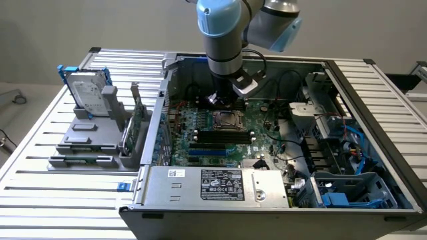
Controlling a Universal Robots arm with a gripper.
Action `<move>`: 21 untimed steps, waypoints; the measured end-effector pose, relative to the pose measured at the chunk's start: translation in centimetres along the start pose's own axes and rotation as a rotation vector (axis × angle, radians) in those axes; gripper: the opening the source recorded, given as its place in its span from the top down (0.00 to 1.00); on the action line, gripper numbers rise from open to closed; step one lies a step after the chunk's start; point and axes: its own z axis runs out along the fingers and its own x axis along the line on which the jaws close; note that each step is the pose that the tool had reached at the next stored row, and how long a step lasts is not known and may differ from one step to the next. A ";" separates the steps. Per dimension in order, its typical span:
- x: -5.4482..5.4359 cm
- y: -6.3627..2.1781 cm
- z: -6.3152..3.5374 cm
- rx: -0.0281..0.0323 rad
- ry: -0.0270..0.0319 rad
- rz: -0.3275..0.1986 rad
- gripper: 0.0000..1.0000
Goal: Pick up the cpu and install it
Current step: 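Install the first cpu locking lever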
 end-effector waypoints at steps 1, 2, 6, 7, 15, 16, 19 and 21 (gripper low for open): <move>0.0 0.02 0.01 0.0000 0.0000 0.000 0.89; 0.1 0.04 0.03 0.0000 0.0001 0.000 0.89; 0.2 0.14 0.09 0.0000 0.0001 0.000 0.89; 0.2 0.14 0.09 -0.0001 0.0001 0.000 0.89; 0.1 0.21 0.14 -0.0001 0.0000 0.000 0.89; 0.1 0.21 0.14 -0.0001 -0.0001 0.000 0.89; 0.2 0.24 0.17 0.0009 0.0011 0.002 0.89; 0.2 0.25 0.18 0.0018 0.0025 0.005 0.89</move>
